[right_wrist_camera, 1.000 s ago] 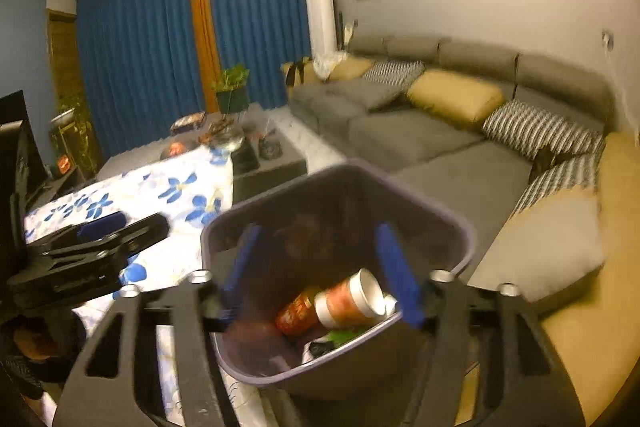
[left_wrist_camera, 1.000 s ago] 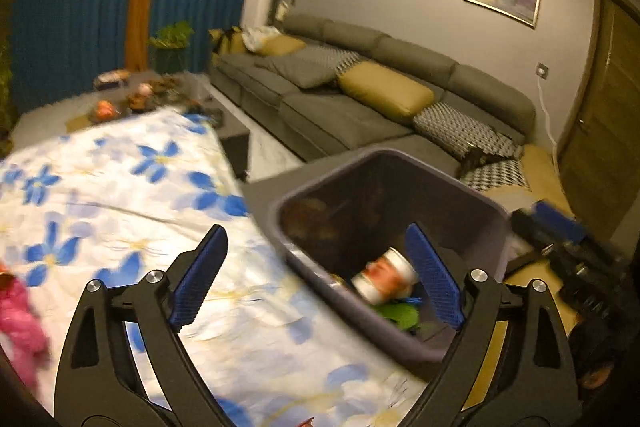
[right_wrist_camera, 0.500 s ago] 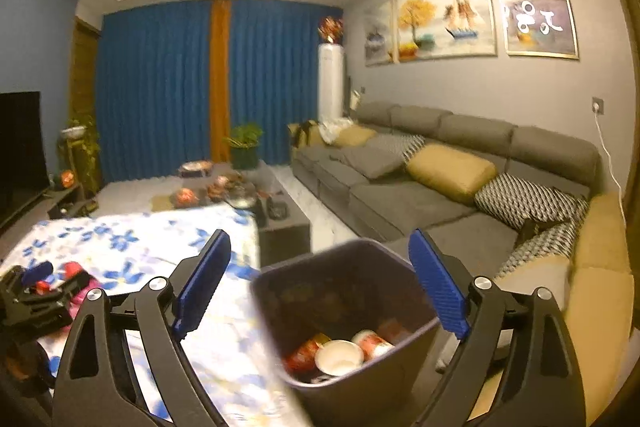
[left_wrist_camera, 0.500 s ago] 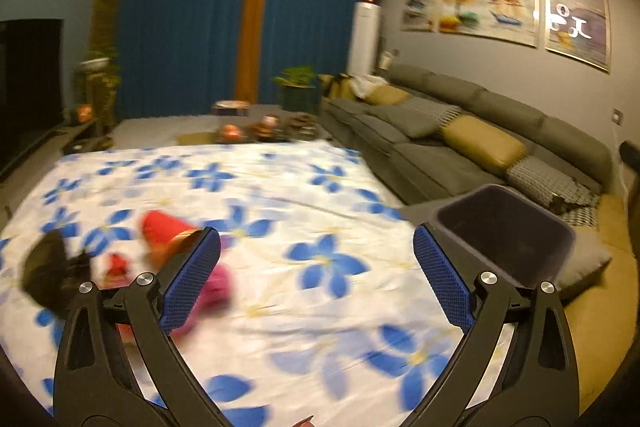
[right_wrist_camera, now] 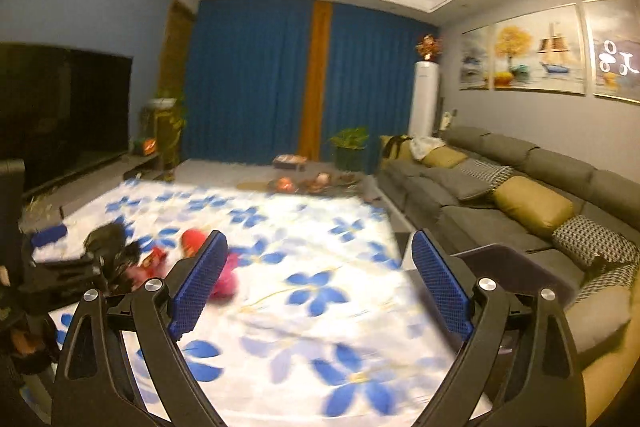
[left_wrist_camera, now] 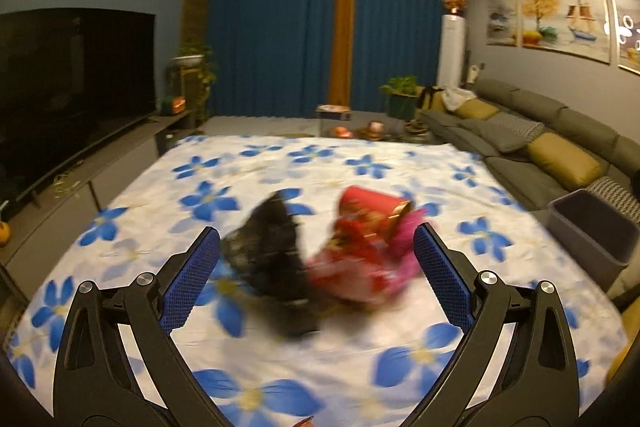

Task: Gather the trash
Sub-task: 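Move both tools back to the bed toward the black bag and wrappers, then grasp the black plastic bag with the left tool while the right tool grasps the red wrapper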

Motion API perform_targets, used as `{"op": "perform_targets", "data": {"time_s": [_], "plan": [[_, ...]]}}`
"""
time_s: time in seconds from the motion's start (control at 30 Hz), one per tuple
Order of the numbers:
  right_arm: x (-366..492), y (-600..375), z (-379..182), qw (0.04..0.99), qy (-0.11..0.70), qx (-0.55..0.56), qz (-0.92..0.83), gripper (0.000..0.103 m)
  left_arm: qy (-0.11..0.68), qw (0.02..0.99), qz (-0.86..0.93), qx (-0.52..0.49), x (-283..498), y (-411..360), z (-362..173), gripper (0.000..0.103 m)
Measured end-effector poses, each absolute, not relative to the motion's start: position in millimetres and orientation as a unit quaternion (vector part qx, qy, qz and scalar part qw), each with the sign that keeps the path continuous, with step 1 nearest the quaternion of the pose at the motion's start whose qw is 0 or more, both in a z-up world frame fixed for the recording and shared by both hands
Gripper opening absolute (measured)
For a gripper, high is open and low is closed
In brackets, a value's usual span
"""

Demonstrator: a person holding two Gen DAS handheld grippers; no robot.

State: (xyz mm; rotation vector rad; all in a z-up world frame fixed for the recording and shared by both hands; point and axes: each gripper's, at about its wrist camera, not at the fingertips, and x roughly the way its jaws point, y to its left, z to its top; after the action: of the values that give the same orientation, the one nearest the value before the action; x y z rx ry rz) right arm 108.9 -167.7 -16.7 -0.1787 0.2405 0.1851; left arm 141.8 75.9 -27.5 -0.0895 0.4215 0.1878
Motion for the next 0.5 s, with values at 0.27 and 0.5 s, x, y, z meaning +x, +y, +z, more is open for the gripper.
{"op": "perform_targets", "data": {"time_s": [0.27, 0.5], "plan": [[137, -112, -59, 0.973, 0.177, -0.094, 0.119, 0.090, 0.239, 0.964, 0.105, -0.058, 158, 120, -49, 0.095], [153, -86, -79, 0.965, 0.207, -0.092, 0.136, 0.090, 0.288, 0.954, 0.065, -0.051, 191, 120, -64, 0.058]]}}
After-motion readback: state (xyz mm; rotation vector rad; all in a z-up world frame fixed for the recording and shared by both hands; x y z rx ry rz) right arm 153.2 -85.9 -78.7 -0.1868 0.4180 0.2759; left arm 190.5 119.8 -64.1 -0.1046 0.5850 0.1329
